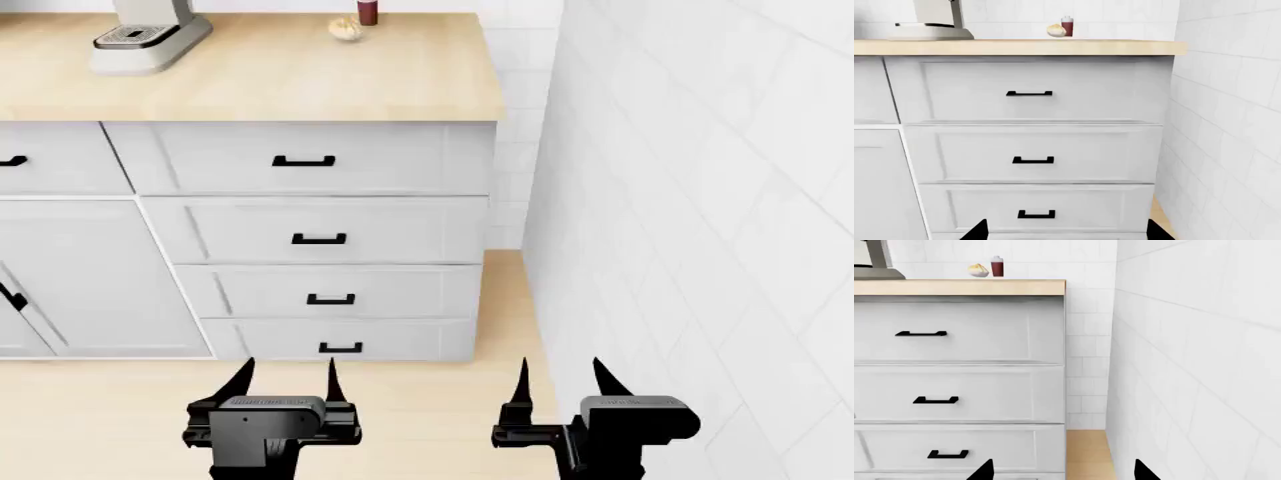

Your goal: Pick the dumpling from the counter and place it in the cabinet.

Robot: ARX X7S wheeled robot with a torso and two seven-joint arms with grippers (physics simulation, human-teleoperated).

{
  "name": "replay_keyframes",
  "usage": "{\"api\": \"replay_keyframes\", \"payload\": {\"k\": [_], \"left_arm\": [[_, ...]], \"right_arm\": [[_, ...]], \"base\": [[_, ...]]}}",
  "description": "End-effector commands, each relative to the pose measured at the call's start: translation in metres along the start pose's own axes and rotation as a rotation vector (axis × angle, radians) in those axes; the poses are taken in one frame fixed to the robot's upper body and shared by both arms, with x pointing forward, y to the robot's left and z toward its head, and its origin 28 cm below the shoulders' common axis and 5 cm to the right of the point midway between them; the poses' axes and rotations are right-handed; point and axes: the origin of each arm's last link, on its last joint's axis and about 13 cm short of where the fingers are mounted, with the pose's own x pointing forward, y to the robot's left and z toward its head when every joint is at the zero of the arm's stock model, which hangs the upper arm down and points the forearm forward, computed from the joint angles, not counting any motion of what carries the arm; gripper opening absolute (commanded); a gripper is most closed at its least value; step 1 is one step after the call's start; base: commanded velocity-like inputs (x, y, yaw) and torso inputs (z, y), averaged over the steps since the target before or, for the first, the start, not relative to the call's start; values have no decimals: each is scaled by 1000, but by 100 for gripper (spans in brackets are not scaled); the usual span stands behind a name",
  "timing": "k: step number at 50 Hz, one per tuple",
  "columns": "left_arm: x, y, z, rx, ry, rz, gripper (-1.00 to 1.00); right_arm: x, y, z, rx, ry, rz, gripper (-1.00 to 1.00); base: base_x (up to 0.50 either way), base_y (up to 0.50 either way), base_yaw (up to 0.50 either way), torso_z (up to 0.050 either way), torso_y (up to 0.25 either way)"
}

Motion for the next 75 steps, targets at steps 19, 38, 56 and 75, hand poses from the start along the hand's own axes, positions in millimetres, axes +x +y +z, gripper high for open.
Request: {"api": "replay_keyframes", "payload": {"k": [19, 38, 56, 75], "left_arm": [[0, -2, 3, -36, 61, -11, 100], [-4, 7, 102, -3, 42, 8, 100], [-4, 17, 174, 18, -45, -11, 100], [0, 33, 240, 24, -182, 46, 100]], "right_arm": [[1, 0, 11, -119, 60, -21, 100], [-13, -7, 103, -134, -38, 108, 100], [8, -6, 163, -98, -98, 126, 100], [23, -10, 217, -39, -181, 112, 100]], "base": [[0, 0, 0, 0, 0], [0, 0, 0, 0, 0], [0, 0, 0, 0, 0], [0, 0, 0, 0, 0]]}}
